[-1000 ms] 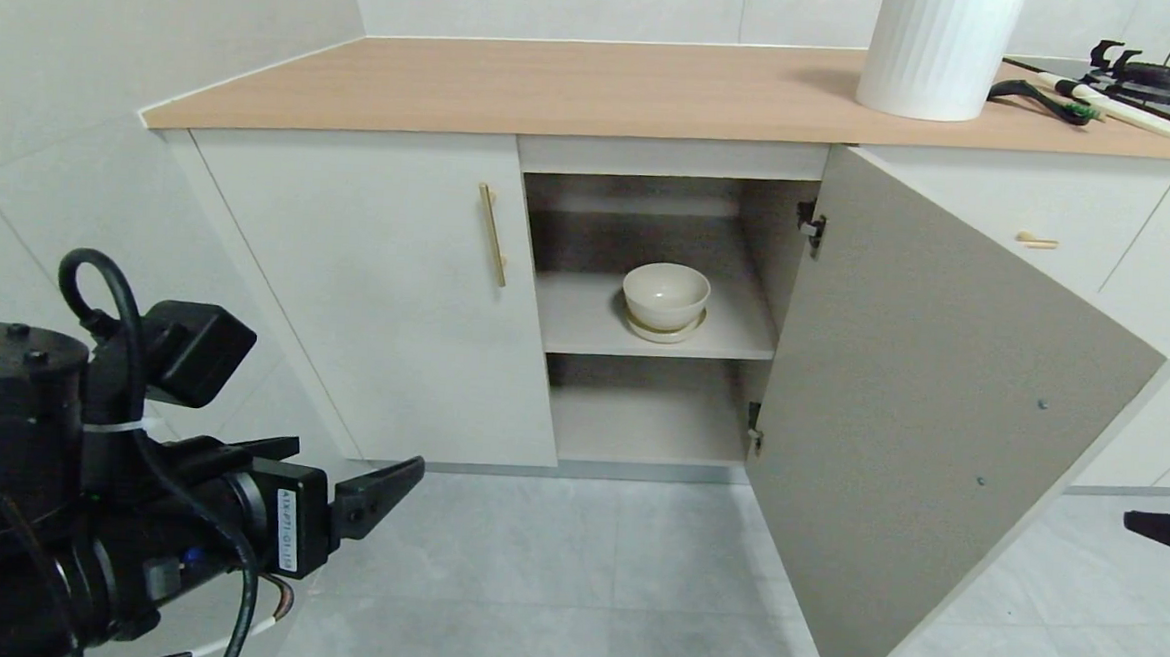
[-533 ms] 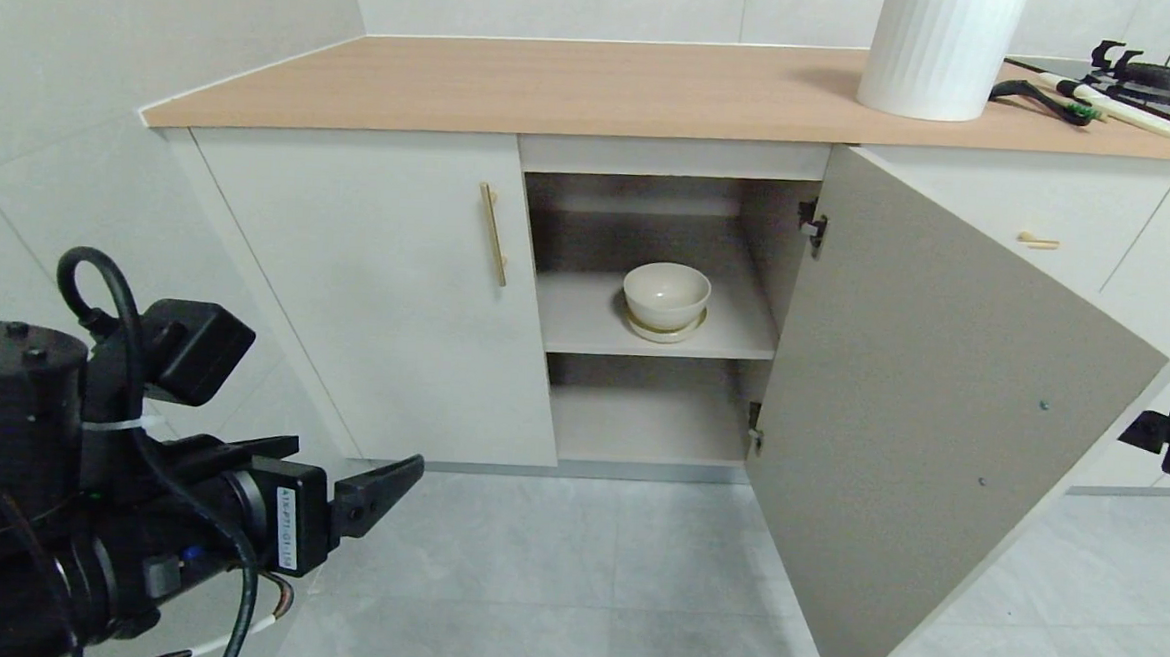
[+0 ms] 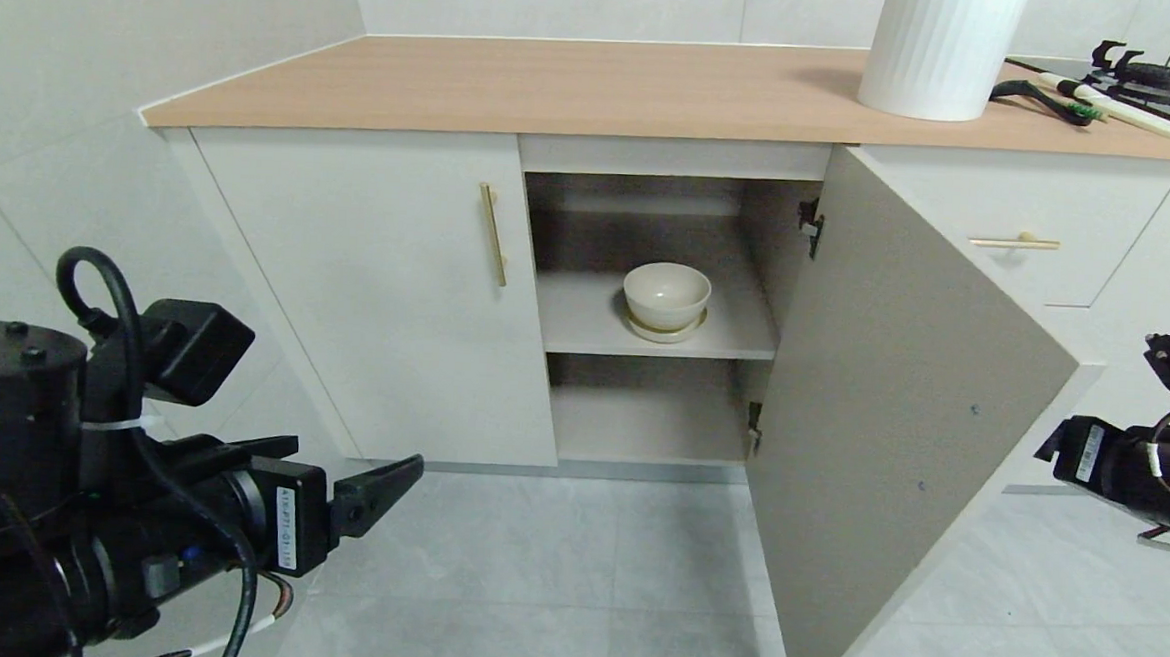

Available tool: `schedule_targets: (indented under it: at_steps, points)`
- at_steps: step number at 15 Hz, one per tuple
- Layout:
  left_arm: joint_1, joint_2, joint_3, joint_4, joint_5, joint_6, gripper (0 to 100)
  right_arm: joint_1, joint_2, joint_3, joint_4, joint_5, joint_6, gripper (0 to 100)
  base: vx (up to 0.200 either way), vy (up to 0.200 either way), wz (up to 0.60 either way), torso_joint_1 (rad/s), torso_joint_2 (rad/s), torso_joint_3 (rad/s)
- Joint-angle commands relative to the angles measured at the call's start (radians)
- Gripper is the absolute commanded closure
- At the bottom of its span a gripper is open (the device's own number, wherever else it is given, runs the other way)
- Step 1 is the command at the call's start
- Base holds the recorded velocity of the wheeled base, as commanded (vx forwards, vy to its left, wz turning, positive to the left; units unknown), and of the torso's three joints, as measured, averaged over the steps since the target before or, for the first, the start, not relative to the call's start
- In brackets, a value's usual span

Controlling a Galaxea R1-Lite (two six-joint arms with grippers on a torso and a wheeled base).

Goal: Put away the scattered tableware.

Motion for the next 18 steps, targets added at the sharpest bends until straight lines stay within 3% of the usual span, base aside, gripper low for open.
schedule_targets:
  at_steps: [1, 4, 5, 8, 9, 18]
  points:
    - [0.0, -0.004, 0.0, -0.001, 0.001, 0.0, 0, 0.053, -0.001, 0.012, 0.0, 0.001, 0.019, 0, 0.0, 0.0, 0.0, 0.0, 0.0, 0.0]
    - [0.0, -0.008, -0.011, -0.007, 0.001, -0.008, 0, 0.196, 0.019, 0.009, -0.007, 0.003, 0.062, 0, 0.0, 0.0, 0.0, 0.0, 0.0, 0.0]
    - [0.0, -0.008, -0.011, -0.007, 0.001, -0.008, 0, 0.196, 0.019, 0.009, -0.007, 0.003, 0.062, 0, 0.0, 0.0, 0.0, 0.0, 0.0, 0.0]
    - [0.011, -0.008, -0.011, -0.025, -0.001, -0.008, 0, 0.317, 0.116, 0.0, -0.196, 0.0, 0.049, 0, 0.0, 0.0, 0.0, 0.0, 0.0, 0.0]
    - [0.011, -0.007, -0.008, -0.032, -0.001, -0.008, 0, 0.341, 0.137, -0.029, -0.198, -0.002, 0.047, 0, 0.0, 0.0, 0.0, 0.0, 0.0, 0.0]
    - [0.049, -0.01, 0.005, -0.05, 0.014, 0.0, 0, 0.41, 0.21, -0.081, -0.202, 0.001, 0.058, 0, 0.0, 0.0, 0.0, 0.0, 0.0, 0.0]
